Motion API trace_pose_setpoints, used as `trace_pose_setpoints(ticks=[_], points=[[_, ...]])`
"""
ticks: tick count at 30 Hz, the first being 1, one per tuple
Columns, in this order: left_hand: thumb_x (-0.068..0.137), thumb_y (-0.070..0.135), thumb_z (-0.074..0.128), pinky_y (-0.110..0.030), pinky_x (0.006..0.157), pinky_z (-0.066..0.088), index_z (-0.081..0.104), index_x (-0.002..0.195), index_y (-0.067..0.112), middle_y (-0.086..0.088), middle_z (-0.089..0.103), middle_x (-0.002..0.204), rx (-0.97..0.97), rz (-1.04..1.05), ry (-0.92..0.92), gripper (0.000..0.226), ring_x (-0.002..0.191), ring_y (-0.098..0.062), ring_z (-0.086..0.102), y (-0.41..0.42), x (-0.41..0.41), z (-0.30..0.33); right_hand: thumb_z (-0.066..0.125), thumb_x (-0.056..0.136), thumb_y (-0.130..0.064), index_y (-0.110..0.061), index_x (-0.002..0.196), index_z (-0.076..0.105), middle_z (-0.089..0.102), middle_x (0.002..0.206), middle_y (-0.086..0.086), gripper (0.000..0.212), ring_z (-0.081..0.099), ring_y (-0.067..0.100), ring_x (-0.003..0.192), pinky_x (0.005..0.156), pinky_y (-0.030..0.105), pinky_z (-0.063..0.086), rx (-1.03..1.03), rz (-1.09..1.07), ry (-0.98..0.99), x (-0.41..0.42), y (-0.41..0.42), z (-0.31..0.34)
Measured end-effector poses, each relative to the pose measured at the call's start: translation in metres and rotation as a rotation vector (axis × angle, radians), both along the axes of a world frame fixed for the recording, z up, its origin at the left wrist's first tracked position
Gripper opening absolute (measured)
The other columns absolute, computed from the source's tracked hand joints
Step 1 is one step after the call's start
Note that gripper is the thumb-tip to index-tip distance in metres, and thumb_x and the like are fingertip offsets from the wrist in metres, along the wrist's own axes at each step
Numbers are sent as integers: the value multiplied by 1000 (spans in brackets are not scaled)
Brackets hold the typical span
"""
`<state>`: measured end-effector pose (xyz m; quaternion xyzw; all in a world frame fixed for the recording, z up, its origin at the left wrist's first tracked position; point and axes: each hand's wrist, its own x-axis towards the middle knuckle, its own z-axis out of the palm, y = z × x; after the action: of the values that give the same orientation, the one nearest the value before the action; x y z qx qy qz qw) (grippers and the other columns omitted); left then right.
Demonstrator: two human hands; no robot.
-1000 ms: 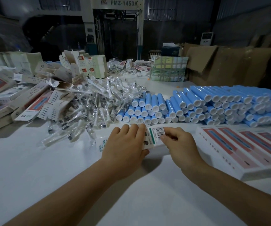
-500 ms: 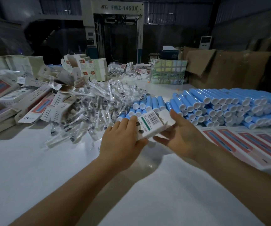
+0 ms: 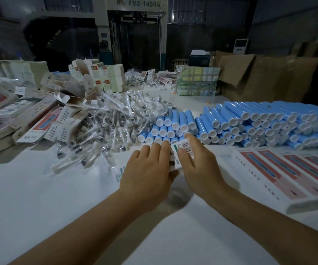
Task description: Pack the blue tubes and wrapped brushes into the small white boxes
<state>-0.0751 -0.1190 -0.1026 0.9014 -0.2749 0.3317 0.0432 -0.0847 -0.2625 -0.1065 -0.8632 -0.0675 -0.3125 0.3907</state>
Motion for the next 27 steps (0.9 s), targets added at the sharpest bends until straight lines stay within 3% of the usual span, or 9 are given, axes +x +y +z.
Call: trace_pose_setpoints(ticks=[3,6,9,12,17,22,27], points=[[79,41,70,-40,66,51,56,123,-3,-13,65,98,-10,-14,-16,64,80,-28,61,1,-2,0,37,96,-46,-19,140,44,61,114,-4,52,60,10,102,85,24,50,245,63,119,-4,2,3],[74,41,74,-39,66,52,57,122,-2,-12,65,99,-24,-14,-5,67,81,-29,61,2,-4,2,39,102,-25,-24,133,53,65,110,0,34,65,5,88,71,22,51,668,189,241,-6,0,9],[75,42,73,-39,66,52,57,122,-2,-12,65,99,-31,-34,-8,67,81,-29,61,3,-4,3,40,101,-15,-22,133,53,67,97,1,35,68,3,76,64,21,52,780,230,253,-8,-2,13],[75,43,73,-39,65,51,56,123,-1,-11,65,99,-50,-39,-12,67,80,-28,61,5,-5,4,39,101,-13,-18,129,56,69,94,6,33,69,8,77,64,24,56,930,281,248,-9,-5,15],[72,43,76,-38,65,51,57,123,0,-9,65,99,-58,-44,-29,69,79,-27,61,8,-4,5,37,100,-9,-20,122,60,70,93,5,33,69,11,81,67,27,57,977,338,254,-8,-7,15],[72,43,76,-38,65,51,57,123,0,-11,65,98,1,-55,-57,70,79,-28,60,10,-3,4,37,99,-7,-23,115,63,74,82,-3,35,69,7,76,60,23,54,950,326,264,-5,-9,11],[75,46,73,-38,67,51,56,126,0,-12,65,103,65,-43,-70,71,82,-28,61,7,-4,2,39,97,-8,-25,117,65,71,99,3,37,69,11,83,62,24,54,950,222,238,-4,-6,6]])
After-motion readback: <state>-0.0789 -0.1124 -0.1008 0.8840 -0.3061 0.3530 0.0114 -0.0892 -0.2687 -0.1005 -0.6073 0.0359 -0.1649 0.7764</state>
